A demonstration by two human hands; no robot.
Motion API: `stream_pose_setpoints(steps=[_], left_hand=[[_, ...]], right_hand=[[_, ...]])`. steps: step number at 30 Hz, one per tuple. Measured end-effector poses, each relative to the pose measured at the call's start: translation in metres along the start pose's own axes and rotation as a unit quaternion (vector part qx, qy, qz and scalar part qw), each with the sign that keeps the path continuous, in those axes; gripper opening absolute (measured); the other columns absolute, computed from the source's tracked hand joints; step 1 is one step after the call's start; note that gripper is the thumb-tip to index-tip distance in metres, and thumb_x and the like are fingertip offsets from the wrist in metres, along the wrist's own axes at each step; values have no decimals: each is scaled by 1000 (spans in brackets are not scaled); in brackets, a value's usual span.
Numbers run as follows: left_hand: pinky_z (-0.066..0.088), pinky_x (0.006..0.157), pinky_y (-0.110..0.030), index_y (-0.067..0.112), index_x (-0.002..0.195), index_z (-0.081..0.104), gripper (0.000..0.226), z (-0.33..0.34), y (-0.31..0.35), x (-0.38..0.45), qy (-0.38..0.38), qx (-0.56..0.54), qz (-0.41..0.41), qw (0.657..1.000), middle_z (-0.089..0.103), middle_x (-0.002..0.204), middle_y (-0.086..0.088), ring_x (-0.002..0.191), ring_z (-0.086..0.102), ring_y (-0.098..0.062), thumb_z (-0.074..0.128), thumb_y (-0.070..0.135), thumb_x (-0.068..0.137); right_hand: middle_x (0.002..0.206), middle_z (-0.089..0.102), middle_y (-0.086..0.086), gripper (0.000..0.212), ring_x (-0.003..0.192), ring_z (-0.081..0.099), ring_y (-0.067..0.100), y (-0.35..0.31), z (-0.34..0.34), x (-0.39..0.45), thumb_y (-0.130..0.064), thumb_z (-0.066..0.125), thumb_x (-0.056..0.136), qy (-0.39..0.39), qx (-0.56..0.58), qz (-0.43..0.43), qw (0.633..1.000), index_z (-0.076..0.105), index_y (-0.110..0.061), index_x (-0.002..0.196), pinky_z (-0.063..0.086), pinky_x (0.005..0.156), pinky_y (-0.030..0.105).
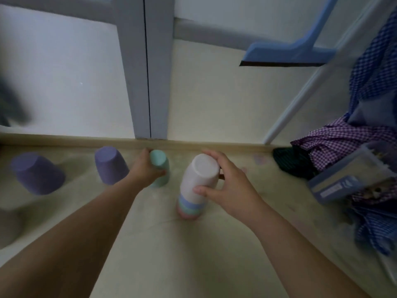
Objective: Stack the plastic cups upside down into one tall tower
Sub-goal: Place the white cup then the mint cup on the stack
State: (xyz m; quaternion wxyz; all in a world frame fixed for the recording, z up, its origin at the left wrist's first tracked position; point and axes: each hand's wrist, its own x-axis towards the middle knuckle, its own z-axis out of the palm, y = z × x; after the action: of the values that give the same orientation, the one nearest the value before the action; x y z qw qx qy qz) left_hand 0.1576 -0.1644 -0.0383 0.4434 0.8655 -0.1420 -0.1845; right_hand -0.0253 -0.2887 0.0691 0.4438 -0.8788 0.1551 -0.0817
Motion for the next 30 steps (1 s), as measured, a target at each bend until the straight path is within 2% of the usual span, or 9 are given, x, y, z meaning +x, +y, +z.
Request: stream_pose_setpoints(steps=[6,10,13,15,19,23,25,28,30], left_hand=[[40,79,-32,11,117,47,64,-29,26,-17,45,-60,52,996,57,108,-9,97,54,-25,79,9,62],[44,65,-15,28,103,50,53,-85,92,-49,70,-102,155,980,57,89,14,79,55,-5,80,15,61],[50,75,-19,34,102,51,57,-110,141,-84,27,-143,219,965,61,97,13,86,60,-7,83,19,57],[53,79,-27,40,99,50,57,-112,163,-102,-12,-169,237,957,62,103,10,93,63,-11,83,24,54],[51,86,-31,34,108,48,61,-84,171,-118,-54,-119,250,959,61,111,6,102,60,-14,81,31,56],[48,86,-28,26,111,46,60,-46,149,-121,-72,-54,232,968,60,106,7,99,56,-14,79,23,62],[46,85,-28,27,116,44,62,-31,134,-123,-86,-31,225,970,59,110,4,99,56,-13,78,26,63],[44,83,-20,36,115,40,61,-22,121,-123,-84,-66,214,971,58,114,6,98,55,-3,76,26,67],[44,93,-26,41,117,37,67,-23,118,-123,-86,-60,212,972,56,118,5,104,54,-7,76,39,63]], right_hand=[[122,51,-19,79,106,50,-1,9,3,-2,-23,80,63,3,34,20,999,37,-34,129,39,94,15],[113,52,-25,74,103,52,0,12,1,-2,-20,82,60,-13,68,40,997,41,-41,117,43,88,14],[125,50,-17,83,117,47,3,12,-5,-4,-22,84,58,-19,65,42,997,39,-34,127,40,103,27],[131,44,-17,93,122,40,0,9,-14,-8,-24,83,59,-10,58,39,997,31,-26,136,35,106,28],[140,40,-16,100,127,37,5,11,-38,-22,-34,82,58,9,58,31,998,23,-33,139,32,107,29],[138,41,-17,84,125,39,7,22,-60,-44,-28,80,63,50,55,38,996,29,-44,127,31,105,26],[134,42,-15,78,123,39,7,34,-70,-60,-20,77,68,76,63,58,993,33,-36,130,31,101,24],[135,43,-12,73,126,39,11,63,-80,-86,-22,74,72,116,21,108,987,35,-27,134,32,103,28],[141,42,-1,72,129,38,17,87,-88,-103,-25,74,72,164,-36,153,974,37,-21,135,31,105,31]])
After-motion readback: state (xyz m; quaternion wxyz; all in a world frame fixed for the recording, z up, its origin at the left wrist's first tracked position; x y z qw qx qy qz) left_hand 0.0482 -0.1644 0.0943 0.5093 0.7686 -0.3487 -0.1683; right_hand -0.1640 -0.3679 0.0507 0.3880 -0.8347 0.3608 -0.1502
